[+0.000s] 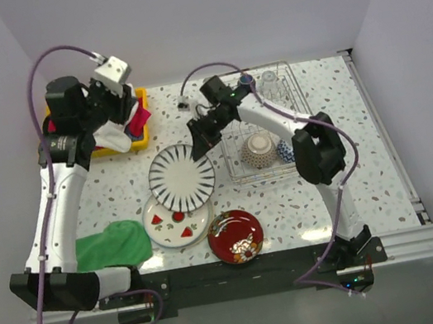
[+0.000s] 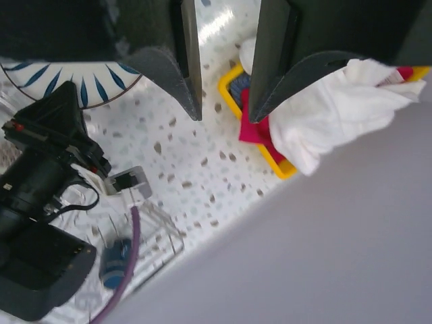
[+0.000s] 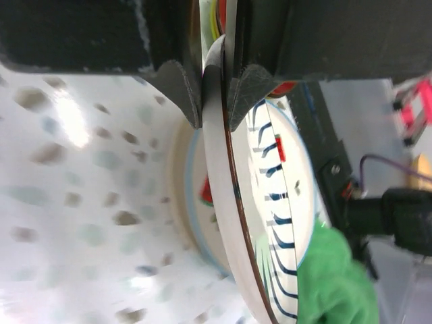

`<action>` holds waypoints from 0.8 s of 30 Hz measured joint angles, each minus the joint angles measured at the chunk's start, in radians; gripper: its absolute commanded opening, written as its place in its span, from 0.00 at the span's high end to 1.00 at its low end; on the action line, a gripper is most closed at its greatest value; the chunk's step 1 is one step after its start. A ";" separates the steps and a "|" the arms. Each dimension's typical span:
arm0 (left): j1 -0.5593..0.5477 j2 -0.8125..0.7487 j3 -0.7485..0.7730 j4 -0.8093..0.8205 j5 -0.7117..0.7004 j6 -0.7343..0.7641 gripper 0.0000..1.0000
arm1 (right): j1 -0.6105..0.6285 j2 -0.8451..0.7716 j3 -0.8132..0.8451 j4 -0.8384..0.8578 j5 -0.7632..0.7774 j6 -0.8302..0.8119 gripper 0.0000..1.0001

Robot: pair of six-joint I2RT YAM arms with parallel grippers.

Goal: Load the mixed dishes into the dish rack

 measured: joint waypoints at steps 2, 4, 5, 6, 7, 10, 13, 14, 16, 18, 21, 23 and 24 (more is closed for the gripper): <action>0.001 0.006 0.057 0.063 -0.011 -0.050 0.62 | -0.052 -0.057 0.026 -0.023 0.084 0.036 1.00; 0.001 0.009 0.077 0.125 -0.024 -0.090 0.62 | -0.116 -0.124 0.074 -0.042 0.167 0.068 1.00; 0.001 0.010 0.075 0.149 -0.028 -0.104 0.62 | -0.152 -0.156 0.111 -0.052 0.217 0.080 1.00; 0.001 0.009 0.055 0.185 -0.032 -0.119 0.62 | -0.182 -0.194 0.143 -0.054 0.272 0.090 1.00; 0.001 0.007 0.032 0.208 -0.032 -0.130 0.63 | -0.210 -0.235 0.168 -0.050 0.340 0.096 1.00; 0.001 0.005 -0.060 0.261 -0.029 -0.166 0.63 | -0.263 -0.374 0.185 -0.027 0.576 0.095 1.00; 0.001 0.006 -0.143 0.272 -0.017 -0.207 0.63 | -0.264 -0.512 0.158 -0.014 0.814 0.078 1.00; 0.001 0.006 -0.157 0.273 -0.013 -0.217 0.63 | -0.256 -0.542 0.155 -0.017 0.879 0.067 1.00; 0.001 0.006 -0.180 0.283 -0.002 -0.235 0.63 | -0.243 -0.565 0.167 -0.037 1.004 0.047 1.00; 0.001 0.006 -0.185 0.290 0.004 -0.249 0.63 | -0.240 -0.537 0.212 -0.078 1.102 0.032 1.00; 0.001 -0.005 -0.196 0.308 0.008 -0.255 0.63 | -0.267 -0.425 0.301 -0.158 1.217 0.029 1.00; 0.001 -0.015 -0.204 0.314 0.010 -0.259 0.63 | -0.299 -0.346 0.312 -0.187 1.275 0.029 1.00; 0.001 -0.019 -0.209 0.315 0.010 -0.261 0.63 | -0.309 -0.319 0.312 -0.203 1.292 0.028 1.00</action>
